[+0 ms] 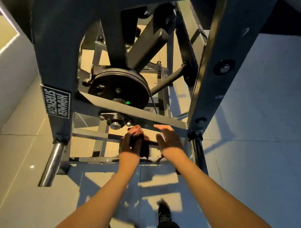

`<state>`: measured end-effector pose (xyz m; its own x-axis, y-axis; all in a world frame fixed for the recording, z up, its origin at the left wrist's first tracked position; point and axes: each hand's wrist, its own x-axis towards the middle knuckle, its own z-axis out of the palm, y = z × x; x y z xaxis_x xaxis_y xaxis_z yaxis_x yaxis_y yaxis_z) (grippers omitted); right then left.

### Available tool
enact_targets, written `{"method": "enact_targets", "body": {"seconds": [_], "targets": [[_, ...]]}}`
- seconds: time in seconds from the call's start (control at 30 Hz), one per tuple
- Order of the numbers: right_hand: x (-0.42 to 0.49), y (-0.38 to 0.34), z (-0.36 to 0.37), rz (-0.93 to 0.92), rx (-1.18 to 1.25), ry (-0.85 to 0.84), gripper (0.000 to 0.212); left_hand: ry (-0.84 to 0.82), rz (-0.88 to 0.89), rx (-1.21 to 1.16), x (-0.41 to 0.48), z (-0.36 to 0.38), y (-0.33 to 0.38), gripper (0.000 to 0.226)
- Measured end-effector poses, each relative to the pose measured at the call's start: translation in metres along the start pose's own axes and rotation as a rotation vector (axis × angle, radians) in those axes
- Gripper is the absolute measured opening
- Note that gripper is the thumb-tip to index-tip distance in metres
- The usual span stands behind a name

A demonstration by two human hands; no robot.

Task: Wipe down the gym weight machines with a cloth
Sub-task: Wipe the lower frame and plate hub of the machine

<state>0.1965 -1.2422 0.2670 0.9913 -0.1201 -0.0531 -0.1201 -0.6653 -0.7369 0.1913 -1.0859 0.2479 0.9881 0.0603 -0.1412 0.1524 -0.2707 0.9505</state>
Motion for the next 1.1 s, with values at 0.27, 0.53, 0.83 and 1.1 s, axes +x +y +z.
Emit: {"method": "enact_targets", "body": {"seconds": [0.27, 0.53, 0.83, 1.1], "targets": [[0.025, 0.031, -0.017, -0.298, -0.107, -0.108, 0.051, 0.433, -0.077, -0.374, 0.026, 0.064, 0.008, 0.026], [0.024, 0.065, -0.031, -0.241, -0.002, 0.0, 0.044, 0.481, -0.094, -0.395, 0.025, 0.107, 0.011, 0.01], [0.023, 0.07, -0.034, -0.316, -0.025, 0.001, 0.05, 0.475, -0.111, -0.466, 0.018, 0.119, 0.017, 0.015], [0.032, 0.065, -0.04, -0.202, 0.057, -0.108, 0.043, 0.582, -0.061, -0.313, 0.023, 0.117, 0.017, 0.024]]}}
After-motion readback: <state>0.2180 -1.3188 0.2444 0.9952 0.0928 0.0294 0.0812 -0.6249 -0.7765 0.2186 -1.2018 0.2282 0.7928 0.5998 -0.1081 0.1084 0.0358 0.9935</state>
